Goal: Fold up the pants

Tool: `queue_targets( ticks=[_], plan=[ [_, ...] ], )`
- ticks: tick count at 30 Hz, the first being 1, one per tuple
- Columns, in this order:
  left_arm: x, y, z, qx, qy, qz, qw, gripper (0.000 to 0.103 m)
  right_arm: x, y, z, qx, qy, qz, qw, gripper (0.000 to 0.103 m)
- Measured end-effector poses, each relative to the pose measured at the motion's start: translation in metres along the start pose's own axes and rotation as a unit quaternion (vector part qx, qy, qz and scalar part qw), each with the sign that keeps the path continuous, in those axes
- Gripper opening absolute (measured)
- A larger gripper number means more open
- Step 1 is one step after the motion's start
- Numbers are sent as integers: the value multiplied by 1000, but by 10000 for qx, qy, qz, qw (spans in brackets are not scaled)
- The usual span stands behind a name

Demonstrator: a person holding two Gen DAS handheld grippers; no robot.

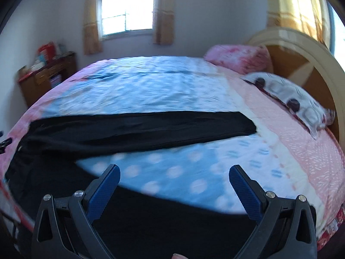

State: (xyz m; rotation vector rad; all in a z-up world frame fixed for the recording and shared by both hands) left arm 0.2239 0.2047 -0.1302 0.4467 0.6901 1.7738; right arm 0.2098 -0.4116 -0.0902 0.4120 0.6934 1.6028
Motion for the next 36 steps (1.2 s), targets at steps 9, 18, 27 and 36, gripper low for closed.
queue_targets(
  ticks=[9,18,27,36],
  plan=[
    [15,-132,28,941,225,33,9953,84,-70,-81,26,460,-923,185,9945,102],
    [2,-168,9,1579,43,-171,9873,57,-188,-143,53,796,-1380,-381,9865,88],
    [1,-175,8,1843,-36,-155,9827,57,-243,-252,73,1516,-1804,166,9717,69],
    [1,-180,9,1812,30,-311,9830,57,-224,-330,73,2234,-1653,1012,9553,53]
  ],
)
Point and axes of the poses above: each gripper's, at about its wrist camera, not at the fingertips, and y roughly against the way its jaws point, x to its left, z to its top, the point moved 8 cm from there along -y, roughly the way its jaws point, and after that the axes turned 11 degrees about y, right-handed, at the moved point
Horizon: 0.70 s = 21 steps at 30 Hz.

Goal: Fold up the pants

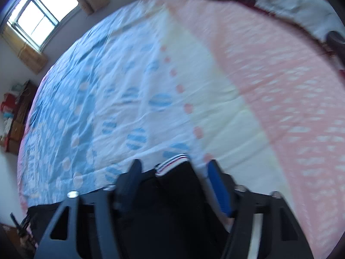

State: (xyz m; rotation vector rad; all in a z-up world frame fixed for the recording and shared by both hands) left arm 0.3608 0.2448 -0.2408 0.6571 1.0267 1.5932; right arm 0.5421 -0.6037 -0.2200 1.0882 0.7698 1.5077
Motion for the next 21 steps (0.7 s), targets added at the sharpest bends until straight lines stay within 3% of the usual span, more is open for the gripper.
queue_targets(
  ticks=[1,3,5,6,8,13,21],
  plan=[
    [0,-1,1,-26,-3,-1,10000,57,3,-1,1,-4,149,-98,9998,52],
    [-3,0,1,-93,-69,24,9999,55,4,-2,0,10,350,-357,9987,29],
    [-7,2,1,-152,-137,-15,9998,41,8,4,-3,-63,238,-92,9997,14],
    [-9,3,3,-163,-145,-64,9997,36,11,9,-5,-113,303,-151,9994,12],
    [-12,9,4,-170,-79,-182,9997,28,20,25,-8,-278,470,-194,9983,10],
    [-11,50,8,-630,-24,-510,9967,26,45,106,-19,-1064,724,-123,9916,10],
    [4,129,-18,-1292,146,-1200,9842,26,62,246,-90,-2081,1100,232,9716,10]
  ],
)
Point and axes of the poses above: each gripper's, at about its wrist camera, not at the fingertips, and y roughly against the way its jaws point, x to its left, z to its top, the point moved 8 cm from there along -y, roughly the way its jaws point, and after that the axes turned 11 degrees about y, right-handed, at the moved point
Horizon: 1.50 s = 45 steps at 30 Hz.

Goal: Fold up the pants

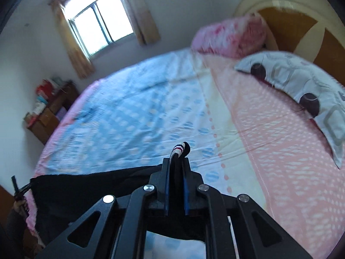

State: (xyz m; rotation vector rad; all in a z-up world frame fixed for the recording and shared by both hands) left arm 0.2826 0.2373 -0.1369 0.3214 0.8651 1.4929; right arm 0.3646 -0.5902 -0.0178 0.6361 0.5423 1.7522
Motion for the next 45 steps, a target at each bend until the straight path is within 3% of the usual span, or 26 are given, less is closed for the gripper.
queue_targets(
  ticks=[6,12,17,24,27,30,34,37,40,43,45],
  plan=[
    [7,46,-46,-68,119,-320,9994,26,9,76,-65,-50,59,-2,10000,10],
    [15,67,-99,13,207,-492,9986,26,9,116,-151,20,-181,70,9998,10],
    [21,75,-133,51,139,-526,9985,26,6,130,-209,72,-416,74,9991,10],
    [26,85,-162,-157,-93,-670,9976,27,8,124,-260,400,-330,-63,9986,11],
    [27,89,-170,-254,-188,-722,9969,29,8,127,-276,495,-453,-10,9977,19],
    [27,95,-178,-324,-283,-732,9964,30,4,146,-290,447,-552,-263,9971,42],
    [27,99,-181,-382,-377,-720,9960,30,2,181,-301,334,-636,-862,9937,43],
    [25,99,-181,-410,-482,-694,9956,30,43,208,-281,-45,-272,-833,9961,43],
    [26,99,-179,-461,-511,-675,9953,33,108,203,-262,-4,421,-489,9979,43],
    [27,102,-184,-528,-748,-401,9950,42,192,169,-254,174,1395,-162,9899,43],
    [31,106,-191,-544,-820,-291,9947,53,249,132,-262,405,2019,144,9785,43]
  ],
)
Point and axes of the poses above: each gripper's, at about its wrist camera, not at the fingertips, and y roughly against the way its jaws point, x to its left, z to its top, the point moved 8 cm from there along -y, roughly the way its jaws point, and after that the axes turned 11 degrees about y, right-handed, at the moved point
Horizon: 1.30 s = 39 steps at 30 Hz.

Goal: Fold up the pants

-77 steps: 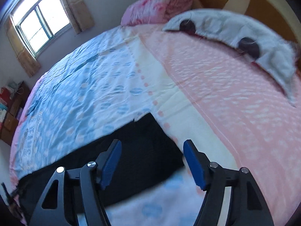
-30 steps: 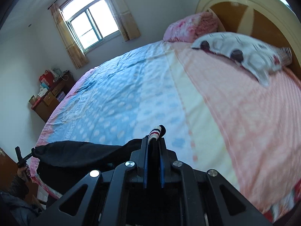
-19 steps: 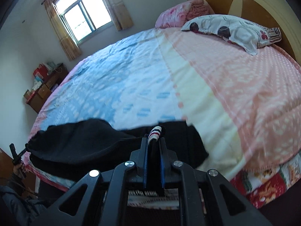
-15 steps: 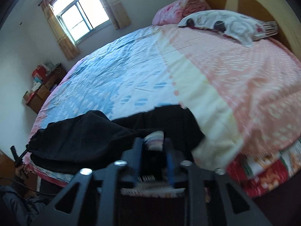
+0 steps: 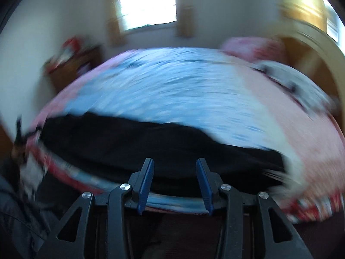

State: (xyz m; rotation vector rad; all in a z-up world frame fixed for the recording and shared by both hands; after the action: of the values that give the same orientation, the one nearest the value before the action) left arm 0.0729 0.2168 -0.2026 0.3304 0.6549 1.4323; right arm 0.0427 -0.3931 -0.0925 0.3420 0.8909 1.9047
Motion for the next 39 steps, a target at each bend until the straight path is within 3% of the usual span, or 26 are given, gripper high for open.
queue_targets(
  ticks=[1,2,6,9,12,16,21,25,29,30,33,39],
  plan=[
    [3,5,-4,-23,-108,163,9998,64,28,-20,7,53,259,264,9993,43],
    [5,9,-8,-51,-175,217,9996,66,44,-32,11,81,388,465,9981,43],
    [13,22,-23,144,-109,127,9998,66,118,-88,26,207,669,1278,9893,43],
    [17,35,-30,219,471,-361,9980,65,157,-111,31,211,1237,1258,9841,43],
    [21,40,-24,89,1005,-657,9927,65,182,-122,33,100,1938,854,9773,43],
    [24,32,-4,-64,1601,-1081,9811,64,183,-139,37,84,2161,641,9742,43],
    [14,9,1,124,1658,-1137,9795,63,196,-147,29,166,2572,611,9643,43],
    [12,1,-1,173,1725,-1104,9787,56,201,-163,20,363,2981,143,9537,42],
    [18,3,0,143,1897,-1168,9748,43,194,-178,16,531,3037,-1,9513,30],
    [20,3,-1,160,1926,-1177,9741,42,192,-181,16,561,3057,-55,9505,22],
    [23,1,-2,177,1883,-1046,9764,17,191,-185,19,589,2953,97,9535,8],
    [26,12,0,69,1828,-1042,9776,13,183,-164,33,488,2754,242,9598,3]
  ],
)
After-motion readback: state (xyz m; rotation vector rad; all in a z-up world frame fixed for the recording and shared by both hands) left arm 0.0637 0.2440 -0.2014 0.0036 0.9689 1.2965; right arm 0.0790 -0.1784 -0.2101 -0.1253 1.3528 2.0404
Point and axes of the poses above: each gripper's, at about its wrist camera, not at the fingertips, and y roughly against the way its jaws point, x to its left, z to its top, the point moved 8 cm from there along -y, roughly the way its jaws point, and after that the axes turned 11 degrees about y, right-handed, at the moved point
